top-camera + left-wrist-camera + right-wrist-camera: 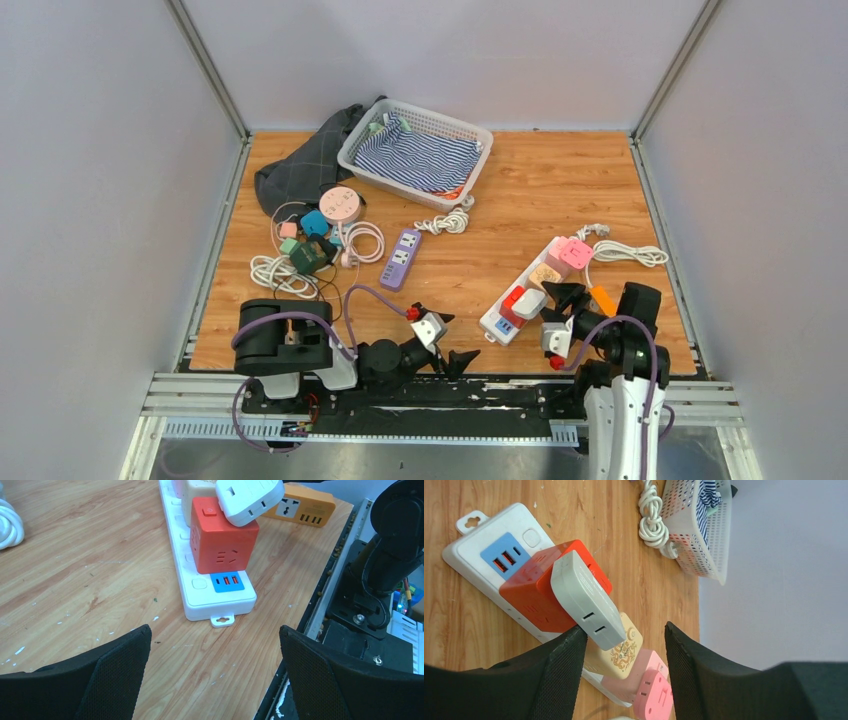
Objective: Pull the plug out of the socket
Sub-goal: Remove the plug from the socket.
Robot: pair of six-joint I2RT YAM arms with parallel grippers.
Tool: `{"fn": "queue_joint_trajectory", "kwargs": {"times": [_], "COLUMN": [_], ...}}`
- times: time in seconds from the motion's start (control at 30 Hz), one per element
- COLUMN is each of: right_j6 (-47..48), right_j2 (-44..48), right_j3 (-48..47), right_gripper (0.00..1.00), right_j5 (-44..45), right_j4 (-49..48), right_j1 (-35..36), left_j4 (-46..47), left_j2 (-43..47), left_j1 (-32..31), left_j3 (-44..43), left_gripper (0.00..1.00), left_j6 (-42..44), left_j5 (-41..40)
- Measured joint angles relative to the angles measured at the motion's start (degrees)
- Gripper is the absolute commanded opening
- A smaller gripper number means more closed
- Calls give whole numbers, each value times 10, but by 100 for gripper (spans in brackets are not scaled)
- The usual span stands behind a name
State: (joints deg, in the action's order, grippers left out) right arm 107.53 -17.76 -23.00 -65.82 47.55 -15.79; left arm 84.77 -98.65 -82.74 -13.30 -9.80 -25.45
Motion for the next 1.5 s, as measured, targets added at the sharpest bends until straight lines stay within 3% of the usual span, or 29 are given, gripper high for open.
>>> {"fn": "queue_joint_trajectory", "kwargs": {"times": [0.33,0.73,1.07,1.3,1.5], "right_j6": [-64,-217,-349,-389,-410], "right_j2": [-61,-121,-195,-224,-252], "right_j3": [-24,-38,-71,-76,-86], "right_gripper": [51,48,45,46,46], "right_j5": [28,78,105,108,111], "right_j4": [-3,-60,-97,-103,-103], "right_j1": [54,118,120,120,120], "left_j4": [-15,-300,-408,-425,-433], "left_j2": [4,129,79,50,27], "left_j1": [0,0,14,51,74], "left_j3": [-19,-201,-275,-316,-339], "left_gripper": [99,93,80,67,63], "left_j6": [28,80,93,74,52], "left_j5": [37,59,75,120,149]}}
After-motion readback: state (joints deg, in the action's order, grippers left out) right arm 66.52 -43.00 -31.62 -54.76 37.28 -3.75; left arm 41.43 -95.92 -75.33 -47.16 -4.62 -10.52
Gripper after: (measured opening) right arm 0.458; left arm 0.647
